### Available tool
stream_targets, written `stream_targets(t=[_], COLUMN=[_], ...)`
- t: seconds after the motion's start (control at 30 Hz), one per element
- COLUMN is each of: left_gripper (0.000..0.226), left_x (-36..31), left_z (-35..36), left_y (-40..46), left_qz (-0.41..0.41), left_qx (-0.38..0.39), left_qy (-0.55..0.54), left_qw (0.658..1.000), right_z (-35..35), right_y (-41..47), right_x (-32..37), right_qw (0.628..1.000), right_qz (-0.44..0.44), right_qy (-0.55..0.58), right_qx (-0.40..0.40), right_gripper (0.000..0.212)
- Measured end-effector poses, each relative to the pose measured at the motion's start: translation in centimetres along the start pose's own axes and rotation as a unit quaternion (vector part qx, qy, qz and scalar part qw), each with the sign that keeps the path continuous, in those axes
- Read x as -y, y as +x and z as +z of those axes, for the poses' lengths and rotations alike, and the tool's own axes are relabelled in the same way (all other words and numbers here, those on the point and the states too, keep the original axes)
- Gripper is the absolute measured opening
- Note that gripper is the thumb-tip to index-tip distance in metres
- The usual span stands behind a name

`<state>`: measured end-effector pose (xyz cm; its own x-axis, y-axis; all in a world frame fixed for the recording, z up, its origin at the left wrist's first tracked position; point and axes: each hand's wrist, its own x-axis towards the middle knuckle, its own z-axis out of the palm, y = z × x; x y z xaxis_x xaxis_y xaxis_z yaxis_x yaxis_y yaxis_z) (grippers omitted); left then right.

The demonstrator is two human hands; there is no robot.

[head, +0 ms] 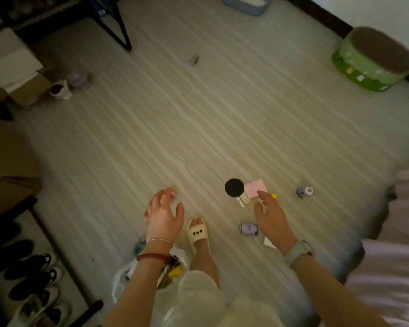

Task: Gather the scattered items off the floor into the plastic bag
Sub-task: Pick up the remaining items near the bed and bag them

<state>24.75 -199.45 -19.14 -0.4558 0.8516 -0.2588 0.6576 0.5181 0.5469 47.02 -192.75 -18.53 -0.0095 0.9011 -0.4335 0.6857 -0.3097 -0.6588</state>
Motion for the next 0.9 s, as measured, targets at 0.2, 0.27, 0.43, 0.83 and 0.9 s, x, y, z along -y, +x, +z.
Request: stream_targets(t=[0.2, 0.27, 0.43, 0.83, 0.9], left_gripper=[0.046, 0.045, 0.047, 0.045, 0.046], left_x=[-7.4, -10.9, -20.0, -38.0, -39.2], left_z=[-3.1, -3.3, -1.2, 3.5, 4.7], left_y=[15.8, 20.2, 30.2, 43.5, 43.7], left_qz=[0.114, 0.153, 0.264, 0.542, 0.588], left_qx=[0.034, 0.045, 0.129, 0.299, 0.337], left_qy=[0.055, 0.065, 0.102, 0.158, 0.184], left_qw=[0.991, 0.985, 0.950, 0.770, 0.712], right_z=[-3.0, -4.4, -7.6, -10.8, -10.1], right_y=[10.3, 13.2, 20.3, 29.3, 29.1], right_x=[5.0, 6.8, 9.3, 14.8, 15.8], right_qw=[0.996, 0.993, 0.974, 0.857, 0.830], right_qz=[0.077, 0.093, 0.131, 0.330, 0.369], right_qy=[0.023, 0.042, 0.097, 0.236, 0.237], right_qx=[-0.045, -0.068, -0.154, -0.319, -0.345], right_gripper=[0.038, 0.039, 0.040, 0.038, 0.039])
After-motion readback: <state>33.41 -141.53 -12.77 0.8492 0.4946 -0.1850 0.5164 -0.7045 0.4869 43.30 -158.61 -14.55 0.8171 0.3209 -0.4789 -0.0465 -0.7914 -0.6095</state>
